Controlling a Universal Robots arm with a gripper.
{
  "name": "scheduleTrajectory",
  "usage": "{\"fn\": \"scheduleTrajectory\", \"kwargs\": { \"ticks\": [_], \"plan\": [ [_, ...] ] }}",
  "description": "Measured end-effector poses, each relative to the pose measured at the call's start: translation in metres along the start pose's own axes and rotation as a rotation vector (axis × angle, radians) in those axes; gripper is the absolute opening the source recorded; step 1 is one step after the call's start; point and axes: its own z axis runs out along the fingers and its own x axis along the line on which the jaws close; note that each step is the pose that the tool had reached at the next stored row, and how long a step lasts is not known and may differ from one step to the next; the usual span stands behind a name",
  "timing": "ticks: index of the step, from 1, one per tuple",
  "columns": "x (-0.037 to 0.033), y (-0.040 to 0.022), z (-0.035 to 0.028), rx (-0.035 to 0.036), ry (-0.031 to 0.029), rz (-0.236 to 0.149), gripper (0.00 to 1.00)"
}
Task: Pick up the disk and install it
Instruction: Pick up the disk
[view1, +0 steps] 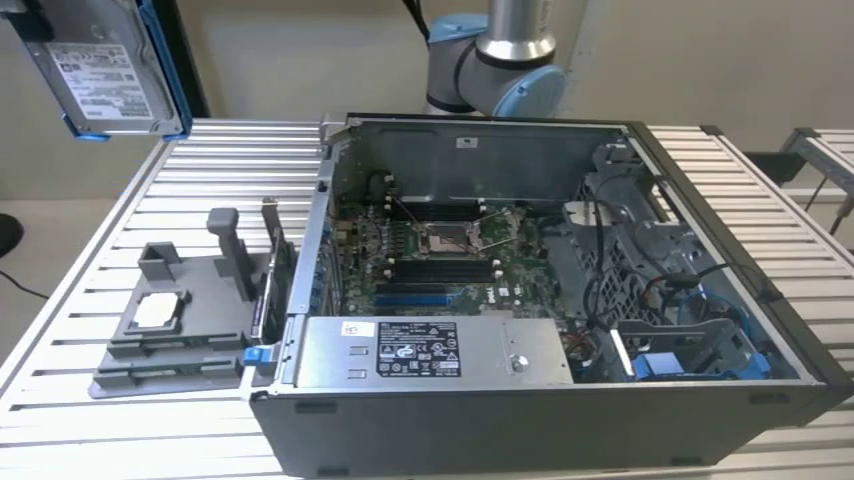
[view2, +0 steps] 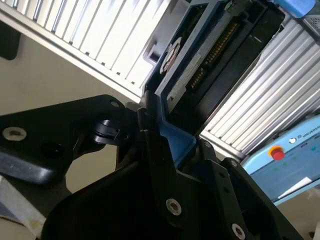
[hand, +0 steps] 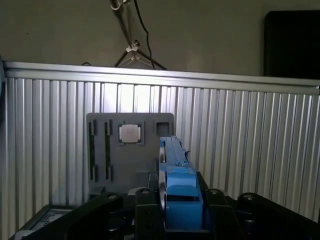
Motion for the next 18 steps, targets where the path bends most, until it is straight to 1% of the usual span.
{"fn": "scheduleTrajectory", "kwargs": {
  "ticks": [1,2,10,11,13,18],
  "plan": [
    [-0.0002,0.0000,-0.0034,0.0001,-0.0001,0.000,0.00],
    [-0.0002,0.0001,-0.0044,0.0003,-0.0002,0.000,0.00],
    [-0.0002,0.0000,-0.0048,0.0003,-0.0002,0.000,0.00],
    [-0.0001,-0.0008,-0.0048,0.0004,-0.0002,0.000,0.00],
    [0.0001,-0.0064,-0.0050,-0.0011,-0.0002,0.000,0.00],
    [0.0010,-0.0274,-0.0057,-0.0115,-0.0006,0.001,0.00]
  ]
}}
